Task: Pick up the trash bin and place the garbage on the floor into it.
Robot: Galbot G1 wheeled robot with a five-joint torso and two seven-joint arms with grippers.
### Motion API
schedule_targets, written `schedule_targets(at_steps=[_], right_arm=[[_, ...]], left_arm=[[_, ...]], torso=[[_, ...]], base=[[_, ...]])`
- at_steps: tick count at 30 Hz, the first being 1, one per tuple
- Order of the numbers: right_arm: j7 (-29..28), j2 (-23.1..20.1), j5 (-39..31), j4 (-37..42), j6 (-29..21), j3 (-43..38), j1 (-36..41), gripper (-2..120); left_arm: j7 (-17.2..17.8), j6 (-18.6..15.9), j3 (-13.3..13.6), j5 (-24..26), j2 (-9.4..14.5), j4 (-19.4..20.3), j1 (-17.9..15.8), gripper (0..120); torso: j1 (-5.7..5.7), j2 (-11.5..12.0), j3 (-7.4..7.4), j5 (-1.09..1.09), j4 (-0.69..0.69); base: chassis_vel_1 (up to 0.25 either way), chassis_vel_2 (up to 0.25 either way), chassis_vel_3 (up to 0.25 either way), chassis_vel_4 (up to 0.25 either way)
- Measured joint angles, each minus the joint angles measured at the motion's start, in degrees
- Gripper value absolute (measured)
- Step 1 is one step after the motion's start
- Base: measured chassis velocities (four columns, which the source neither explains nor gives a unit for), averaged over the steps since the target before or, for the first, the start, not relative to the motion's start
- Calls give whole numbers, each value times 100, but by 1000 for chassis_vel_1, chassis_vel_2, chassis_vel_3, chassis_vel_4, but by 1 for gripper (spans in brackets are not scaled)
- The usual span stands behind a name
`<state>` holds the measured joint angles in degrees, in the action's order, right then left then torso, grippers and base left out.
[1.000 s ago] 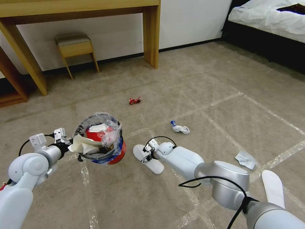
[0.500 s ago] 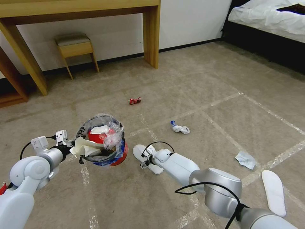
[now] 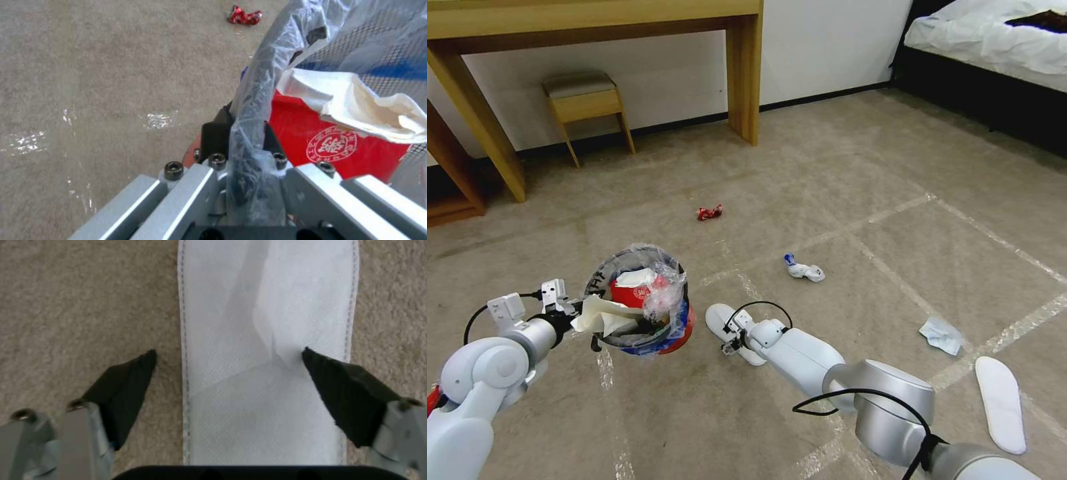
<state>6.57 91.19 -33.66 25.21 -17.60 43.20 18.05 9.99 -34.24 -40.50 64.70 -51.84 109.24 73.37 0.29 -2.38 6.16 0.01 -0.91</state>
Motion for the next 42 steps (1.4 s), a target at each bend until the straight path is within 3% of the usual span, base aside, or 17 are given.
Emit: schedule_targets(at_steps=[10,20,22,24,26,35,42], right_arm=[[-110,-193,-155,187,-81,86,1,79],[-269,-340,-282,312,-119,90,4,78],[-314,-391,-318,358,-132,103,2,68],[-323,-423,-395,428,-155,126,2,66],[-365,-494,-482,510,-202,165,-12,61],[-371,-513,-576,563,-194,192,7,27],[-429,-534,-623,547,-169,161,-21,1]], left_arm=[[17,15,43,-17,-45,53,3,1],[26,25,110,-21,-25,60,-23,1],[37,28,141,-14,-7,62,-67,1],[37,28,175,-1,3,63,-102,1],[46,29,205,0,12,61,-142,1],[45,28,316,4,18,3,-243,1],[30,29,371,-3,5,-23,-279,1]], torso=[[2,3,1,5,5],[3,4,1,0,-2],[3,4,1,-9,-9],[3,4,1,1,-7],[3,4,0,-9,-8],[3,4,0,-1,0],[3,4,1,-4,-7]], base=[[0,0,0,0],[0,0,0,0],[0,0,0,0],[0,0,0,0],[0,0,0,0],[0,0,0,0],[0,0,0,0]])
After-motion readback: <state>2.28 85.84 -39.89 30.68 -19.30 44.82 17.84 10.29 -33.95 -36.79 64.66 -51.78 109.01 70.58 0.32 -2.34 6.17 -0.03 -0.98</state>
